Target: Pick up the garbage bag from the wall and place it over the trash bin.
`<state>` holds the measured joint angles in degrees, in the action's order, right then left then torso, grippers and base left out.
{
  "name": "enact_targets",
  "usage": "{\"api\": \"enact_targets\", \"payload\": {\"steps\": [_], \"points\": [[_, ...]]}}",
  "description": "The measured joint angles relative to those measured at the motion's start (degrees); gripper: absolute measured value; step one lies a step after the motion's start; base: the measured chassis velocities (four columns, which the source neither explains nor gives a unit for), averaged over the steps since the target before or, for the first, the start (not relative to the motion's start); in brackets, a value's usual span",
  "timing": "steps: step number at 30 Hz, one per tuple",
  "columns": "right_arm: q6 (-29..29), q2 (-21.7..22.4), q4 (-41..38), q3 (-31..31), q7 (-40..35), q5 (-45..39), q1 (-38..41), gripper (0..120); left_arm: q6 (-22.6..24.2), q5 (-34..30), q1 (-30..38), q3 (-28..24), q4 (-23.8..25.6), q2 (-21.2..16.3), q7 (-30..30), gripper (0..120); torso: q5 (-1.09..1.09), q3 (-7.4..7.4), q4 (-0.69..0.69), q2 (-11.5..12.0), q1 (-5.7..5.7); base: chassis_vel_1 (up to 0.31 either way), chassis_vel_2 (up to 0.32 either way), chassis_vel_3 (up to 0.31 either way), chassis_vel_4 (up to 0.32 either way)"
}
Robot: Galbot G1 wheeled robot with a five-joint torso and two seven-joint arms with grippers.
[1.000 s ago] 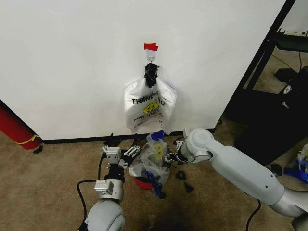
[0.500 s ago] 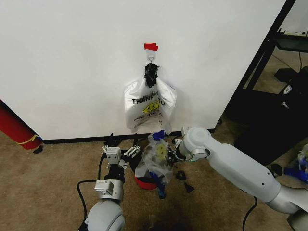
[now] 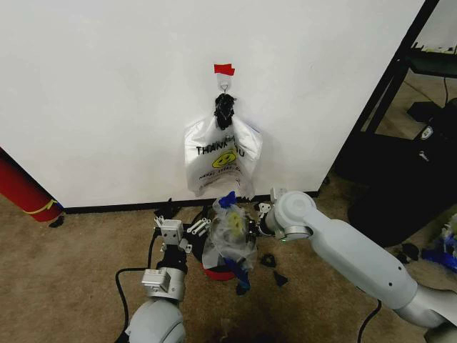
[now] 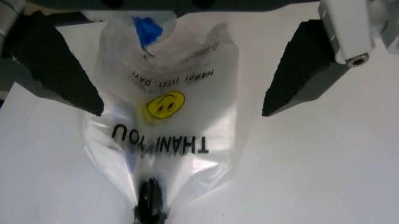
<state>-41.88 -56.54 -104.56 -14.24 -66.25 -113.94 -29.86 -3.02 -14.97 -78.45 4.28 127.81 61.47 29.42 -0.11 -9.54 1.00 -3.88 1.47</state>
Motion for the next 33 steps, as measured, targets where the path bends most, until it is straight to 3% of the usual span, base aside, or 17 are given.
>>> {"api": "enact_targets", "payload": {"steps": [9,12,15,17,18,21,24,26,27,33], "points": [[0.03,4.76,-9.24,10.2,3.78,2.29,-6.3,1,8.21,-13.47,3.52,-0.94,7.17,-7.39,0.26,100,0.0,0.0,-0.01,0.01,0.0,0.0,0.0,0.0,0.0],[0.03,6.03,-11.45,13.31,5.88,4.26,-9.28,1,9.01,-17.32,4.81,-1.15,8.56,-9.43,-0.42,100,0.0,0.0,-0.01,0.01,0.0,0.0,0.0,0.0,0.0],[0.03,7.55,-14.23,18.53,10.94,9.0,-15.15,1,9.1,-24.58,7.18,-1.62,10.06,-11.44,-1.76,100,0.0,0.0,-0.02,0.01,0.0,0.0,0.0,0.0,0.0],[0.02,8.89,-16.64,22.29,17.87,17.72,-21.49,1,9.49,-33.35,10.96,-2.69,10.91,-13.23,-1.87,98,0.02,0.0,0.04,0.01,0.0,0.0,0.0,0.0,0.0],[0.02,8.89,-16.64,22.29,17.87,17.72,-21.49,1,9.49,-33.35,10.96,-2.69,10.91,-13.23,-1.87,98,0.02,0.0,0.04,0.01,0.0,0.0,0.0,0.0,0.0],[0.02,8.51,-17.83,24.07,21.73,23.35,-24.57,1,10.48,-42.51,16.59,-3.91,10.96,-15.08,-1.87,97,-0.01,0.0,0.05,0.01,0.0,0.0,0.0,0.0,0.0],[0.02,6.65,-17.71,24.02,25.07,27.21,-24.73,1,13.18,-49.83,21.46,-5.14,10.9,-15.93,-1.68,96,0.02,0.0,-0.06,0.01,0.0,0.0,0.0,0.0,0.0],[0.03,6.16,-17.76,24.07,25.66,28.19,-24.83,1,14.26,-51.98,23.42,-6.25,10.44,-16.04,-1.26,96,0.0,0.0,-0.06,0.01,0.0,0.0,0.0,0.0,0.0],[0.03,5.0,-18.09,24.27,27.29,31.43,-25.26,1,16.88,-55.11,27.35,-8.46,8.72,-16.31,-0.4,95,-0.01,0.0,0.03,0.01,0.0,0.0,0.0,0.0,0.0],[0.03,3.24,-18.28,23.87,30.89,37.03,-25.61,1,19.51,-56.41,30.73,-9.8,5.2,-16.73,-0.16,92,-0.01,0.0,-0.02,0.01,0.0,0.0,0.0,0.0,0.0]]}}
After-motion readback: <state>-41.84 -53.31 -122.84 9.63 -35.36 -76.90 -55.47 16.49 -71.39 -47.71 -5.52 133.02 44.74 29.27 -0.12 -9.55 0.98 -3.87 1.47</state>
